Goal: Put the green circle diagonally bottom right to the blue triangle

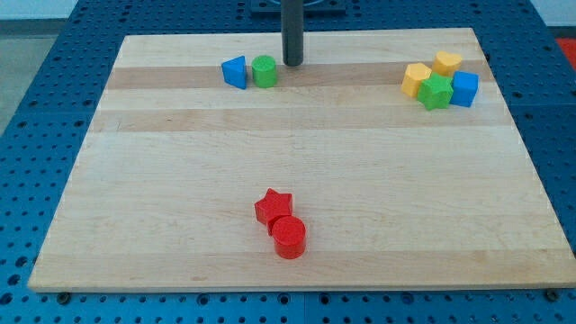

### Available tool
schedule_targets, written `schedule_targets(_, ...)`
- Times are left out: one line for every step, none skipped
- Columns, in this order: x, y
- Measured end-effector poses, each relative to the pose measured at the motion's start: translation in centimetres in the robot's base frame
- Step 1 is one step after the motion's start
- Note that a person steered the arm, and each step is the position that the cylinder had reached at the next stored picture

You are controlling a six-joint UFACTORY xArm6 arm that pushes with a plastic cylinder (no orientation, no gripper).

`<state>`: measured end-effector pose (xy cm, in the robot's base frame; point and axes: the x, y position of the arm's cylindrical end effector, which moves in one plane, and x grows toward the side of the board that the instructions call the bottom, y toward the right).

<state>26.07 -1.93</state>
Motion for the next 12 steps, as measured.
schedule_targets(0.3,-1.3)
schedule_targets(0.8,-2.0)
schedule_targets(1.3,-2.5)
schedule_targets(1.9,-2.6)
schedule_targets(4.1,-2.5)
schedule_targets(6.0,-2.5)
schedule_targets(6.1,-2.5)
schedule_targets(6.2,-2.3)
schedule_targets(12.5,-2.6)
schedule_targets(13.7,-6.8)
schedule_targets(11.8,-8.5)
schedule_targets(9.3,-6.7)
